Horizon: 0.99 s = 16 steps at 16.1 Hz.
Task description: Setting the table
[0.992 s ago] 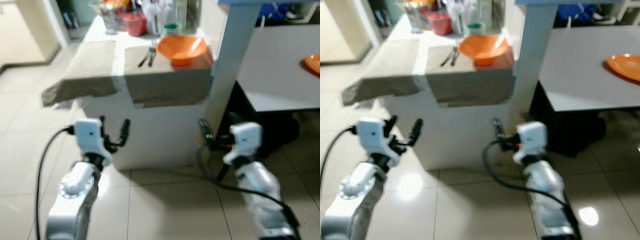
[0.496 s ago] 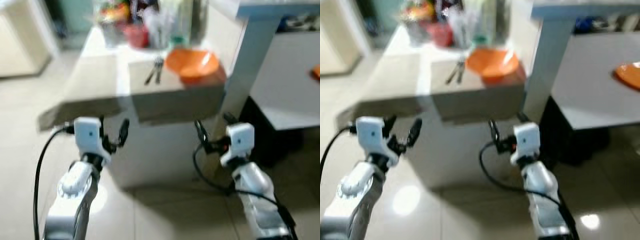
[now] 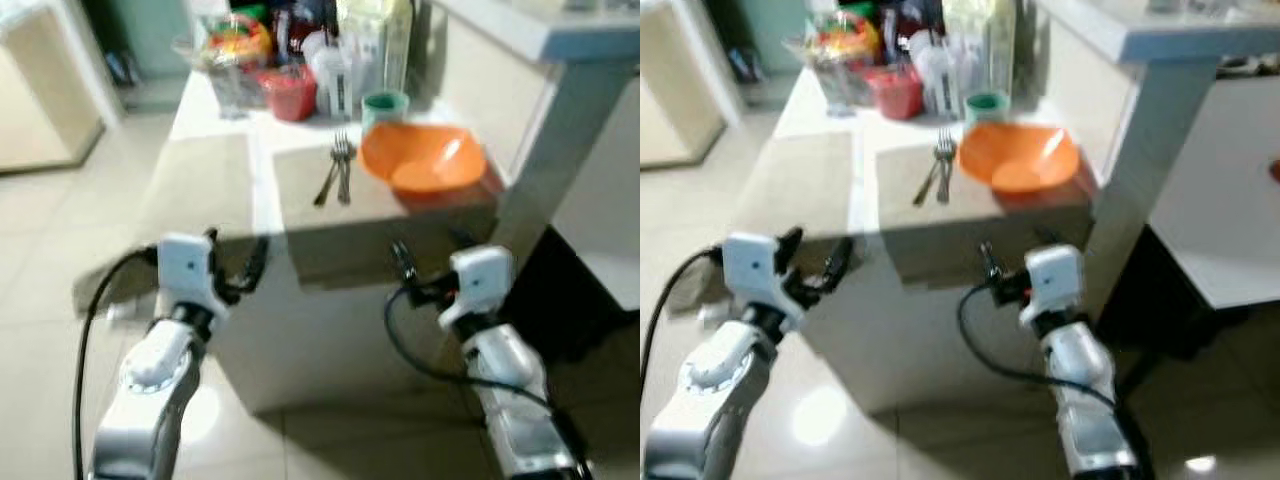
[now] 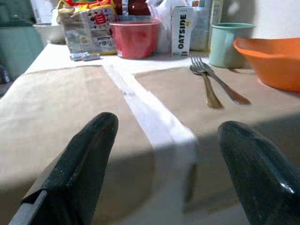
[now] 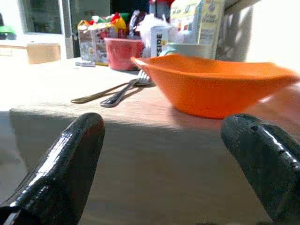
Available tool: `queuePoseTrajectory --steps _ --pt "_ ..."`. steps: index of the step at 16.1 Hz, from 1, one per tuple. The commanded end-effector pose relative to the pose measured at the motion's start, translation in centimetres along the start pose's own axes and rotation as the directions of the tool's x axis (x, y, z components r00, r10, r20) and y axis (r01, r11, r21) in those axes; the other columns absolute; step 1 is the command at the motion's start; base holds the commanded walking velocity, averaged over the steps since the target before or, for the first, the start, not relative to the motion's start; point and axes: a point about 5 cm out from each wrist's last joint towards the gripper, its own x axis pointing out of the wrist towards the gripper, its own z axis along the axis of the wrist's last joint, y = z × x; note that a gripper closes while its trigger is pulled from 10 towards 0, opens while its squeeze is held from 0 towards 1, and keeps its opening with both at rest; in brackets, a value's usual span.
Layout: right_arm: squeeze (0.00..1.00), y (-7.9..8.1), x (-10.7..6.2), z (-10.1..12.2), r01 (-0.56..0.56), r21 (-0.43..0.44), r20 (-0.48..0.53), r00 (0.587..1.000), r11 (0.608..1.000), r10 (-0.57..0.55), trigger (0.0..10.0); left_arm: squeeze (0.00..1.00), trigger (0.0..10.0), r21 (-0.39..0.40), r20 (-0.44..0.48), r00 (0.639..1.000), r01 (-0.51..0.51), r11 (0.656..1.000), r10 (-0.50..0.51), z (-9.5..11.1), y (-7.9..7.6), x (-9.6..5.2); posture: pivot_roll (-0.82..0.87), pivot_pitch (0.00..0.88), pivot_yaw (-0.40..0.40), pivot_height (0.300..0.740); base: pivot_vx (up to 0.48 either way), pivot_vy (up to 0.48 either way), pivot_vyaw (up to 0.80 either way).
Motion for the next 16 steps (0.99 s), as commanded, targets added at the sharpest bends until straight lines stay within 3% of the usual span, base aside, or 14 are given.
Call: queuePoseTrajectory --steps 1,8,11,15,16 --pt "0.00 -0.7 -0.1 0.1 0.014 -0.029 0.003 1.000 0.999 -0.014 10.0 0.00 10.0 -0.004 0.009 1.000 0.024 1.000 -0.024 0.4 -0.6 0.2 -0.16 0.000 0.092 0.740 0.458 0.000 0.00" --pt "0.00 0.2 0.2 1.0 -0.071 0.010 0.021 0.997 0.997 0.071 10.0 0.00 10.0 -0.002 0.004 1.000 0.008 1.000 -0.008 0.3 -0.2 0.2 -0.16 0.000 0.100 0.740 0.000 0.000 0.00" --pt "0.00 0.6 1.0 2.4 -0.117 0.086 0.047 0.992 0.989 0.113 10.0 0.00 10.0 0.001 0.003 1.000 0.006 1.000 -0.006 0.4 -0.1 0.3 -0.17 0.000 0.107 0.740 0.000 0.000 0.00" --pt "0.00 1.0 2.9 5.3 -0.257 0.257 0.105 0.966 0.932 0.238 10.0 0.00 10.0 0.006 -0.002 1.000 0.017 1.000 -0.017 0.4 0.0 0.4 -0.17 0.000 0.116 0.740 0.000 0.000 0.00" --pt "0.00 0.8 3.1 5.8 -0.260 0.263 0.112 0.965 0.929 0.238 10.0 0.00 10.0 0.006 -0.002 1.000 0.019 1.000 -0.019 0.4 -0.1 0.4 -0.17 0.000 0.116 0.740 0.000 0.000 0.00"
